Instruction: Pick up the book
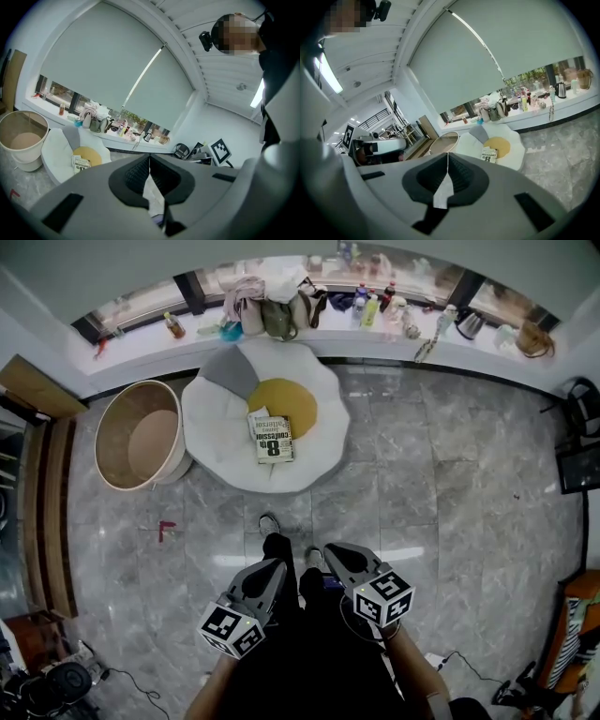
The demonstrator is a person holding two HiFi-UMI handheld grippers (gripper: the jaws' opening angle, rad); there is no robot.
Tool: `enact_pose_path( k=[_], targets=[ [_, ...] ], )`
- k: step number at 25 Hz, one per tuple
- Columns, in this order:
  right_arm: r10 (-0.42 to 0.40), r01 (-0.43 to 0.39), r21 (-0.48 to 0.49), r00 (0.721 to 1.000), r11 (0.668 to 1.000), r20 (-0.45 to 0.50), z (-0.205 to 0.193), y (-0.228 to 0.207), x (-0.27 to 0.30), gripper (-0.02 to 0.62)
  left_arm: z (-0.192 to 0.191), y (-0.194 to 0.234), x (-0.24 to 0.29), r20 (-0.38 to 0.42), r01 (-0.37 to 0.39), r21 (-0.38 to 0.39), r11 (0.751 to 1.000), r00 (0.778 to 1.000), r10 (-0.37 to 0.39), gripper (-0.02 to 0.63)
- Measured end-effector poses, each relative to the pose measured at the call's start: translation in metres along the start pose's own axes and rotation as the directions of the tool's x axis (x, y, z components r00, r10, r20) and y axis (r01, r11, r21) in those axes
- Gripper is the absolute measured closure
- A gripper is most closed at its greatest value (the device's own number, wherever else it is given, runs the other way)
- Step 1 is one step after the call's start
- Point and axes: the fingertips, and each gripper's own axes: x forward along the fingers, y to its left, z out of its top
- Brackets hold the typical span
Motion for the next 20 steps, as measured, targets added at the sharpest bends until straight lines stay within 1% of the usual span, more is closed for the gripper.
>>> enact_pose_path(
  k=[4,7,10,16,20],
  targets=[
    [-0.03,0.03,0.004,0.999,1.0,0.021,0.017,-0.006,0.017,0.577,0.015,0.021,0.014,-0.001,0.041,0.002,0.999,0.999,-0.041,0.592],
    [-0.05,0.049,0.015,0.998,0.999,0.024,0.032,-0.01,0.035,0.577,0.036,0.039,0.025,-0.005,0.062,0.015,0.998,0.998,-0.062,0.592],
    [-0.074,0.073,0.004,0.997,0.997,0.024,0.053,-0.016,0.059,0.577,0.056,0.061,0.035,-0.006,0.082,0.023,0.996,0.997,-0.082,0.592],
    [-0.099,0.098,0.026,0.994,0.995,0.034,0.096,-0.018,0.105,0.577,0.093,0.11,0.046,-0.012,0.095,0.048,0.994,0.995,-0.095,0.592],
    [-0.144,0.143,0.027,0.989,0.989,0.034,0.114,-0.023,0.131,0.577,0.108,0.147,0.053,-0.026,0.101,0.036,0.994,0.995,-0.1,0.592]
  ],
)
